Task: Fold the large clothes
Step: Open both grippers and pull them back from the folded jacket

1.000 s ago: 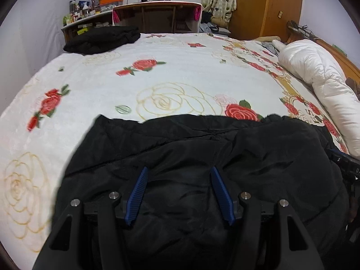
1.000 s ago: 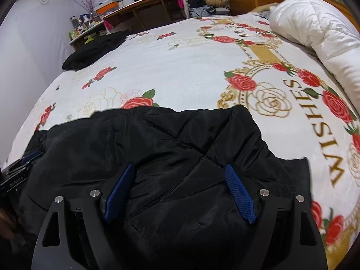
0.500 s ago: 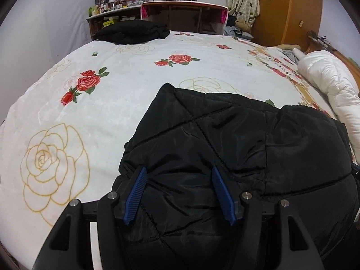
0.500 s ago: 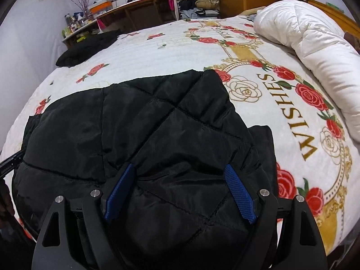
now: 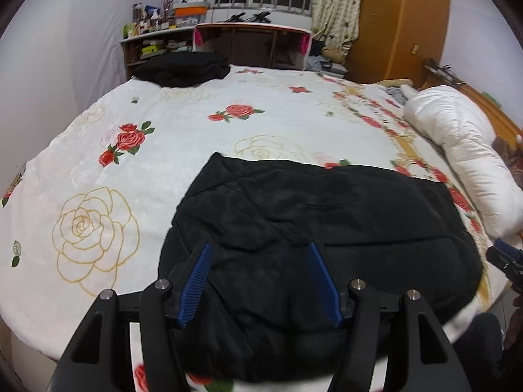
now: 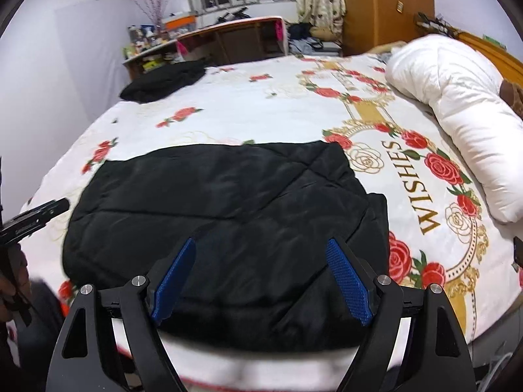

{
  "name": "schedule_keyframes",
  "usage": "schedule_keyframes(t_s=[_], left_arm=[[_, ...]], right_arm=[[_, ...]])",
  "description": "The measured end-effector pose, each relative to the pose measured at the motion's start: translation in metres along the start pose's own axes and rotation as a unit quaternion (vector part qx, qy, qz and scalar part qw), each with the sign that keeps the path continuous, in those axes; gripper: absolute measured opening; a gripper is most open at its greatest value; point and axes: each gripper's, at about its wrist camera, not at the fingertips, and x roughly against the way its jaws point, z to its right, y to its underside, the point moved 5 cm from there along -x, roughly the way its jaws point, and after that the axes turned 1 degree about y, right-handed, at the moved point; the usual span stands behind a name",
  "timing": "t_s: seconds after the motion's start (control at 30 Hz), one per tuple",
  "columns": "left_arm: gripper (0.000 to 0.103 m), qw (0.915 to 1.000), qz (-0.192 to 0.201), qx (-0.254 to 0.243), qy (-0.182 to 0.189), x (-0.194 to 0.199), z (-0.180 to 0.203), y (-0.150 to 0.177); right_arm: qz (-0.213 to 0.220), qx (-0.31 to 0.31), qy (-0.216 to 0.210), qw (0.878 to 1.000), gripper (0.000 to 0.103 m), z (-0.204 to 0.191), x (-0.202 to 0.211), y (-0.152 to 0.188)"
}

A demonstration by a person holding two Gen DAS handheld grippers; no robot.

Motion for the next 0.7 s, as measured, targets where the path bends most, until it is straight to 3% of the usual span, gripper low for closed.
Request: schedule_keyframes(t_s=[0.27,0.7], left_arm=[[0.076,0.9998,-0.007,-0.013,0.014,0.04,0.021,0.03],[0.079,0.9992,-0.031,-0.024,0.009,0.043,0.028,0.052]], right_arm=[[0.0,0.007,-0.015,1.0,0.083,-0.025,0.037,0.029],[-0.019,0.029,-0.015,0.999,0.083,-0.036,0.038,0.053]])
